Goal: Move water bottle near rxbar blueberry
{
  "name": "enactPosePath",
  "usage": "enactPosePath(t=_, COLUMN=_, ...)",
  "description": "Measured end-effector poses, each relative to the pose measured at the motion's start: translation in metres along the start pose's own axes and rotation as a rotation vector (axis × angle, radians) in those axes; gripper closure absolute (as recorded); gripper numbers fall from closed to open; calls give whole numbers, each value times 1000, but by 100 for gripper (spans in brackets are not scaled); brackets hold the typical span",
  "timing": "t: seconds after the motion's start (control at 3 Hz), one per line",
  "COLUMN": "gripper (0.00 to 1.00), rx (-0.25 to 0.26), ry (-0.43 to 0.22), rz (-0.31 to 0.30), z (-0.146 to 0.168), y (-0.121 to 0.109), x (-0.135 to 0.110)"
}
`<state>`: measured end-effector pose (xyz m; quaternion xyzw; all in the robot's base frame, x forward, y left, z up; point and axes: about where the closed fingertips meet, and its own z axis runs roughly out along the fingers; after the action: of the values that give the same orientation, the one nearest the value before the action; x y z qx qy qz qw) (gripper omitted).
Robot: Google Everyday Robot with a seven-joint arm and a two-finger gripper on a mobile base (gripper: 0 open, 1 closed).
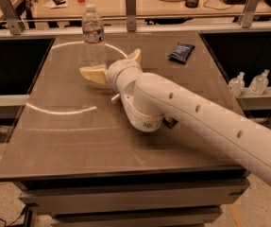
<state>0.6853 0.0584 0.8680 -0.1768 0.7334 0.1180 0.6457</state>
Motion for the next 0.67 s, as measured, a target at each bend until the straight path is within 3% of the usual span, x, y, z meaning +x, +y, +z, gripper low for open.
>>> enactPosePath(t=0.33, gripper=0, rx=16, ry=-24, rz=-4, z=18, y=4, x=-13)
enactPosePath(t=0.67, gripper=0, rx=-6, ry=-27, rz=4, z=32, y=14, x=-21)
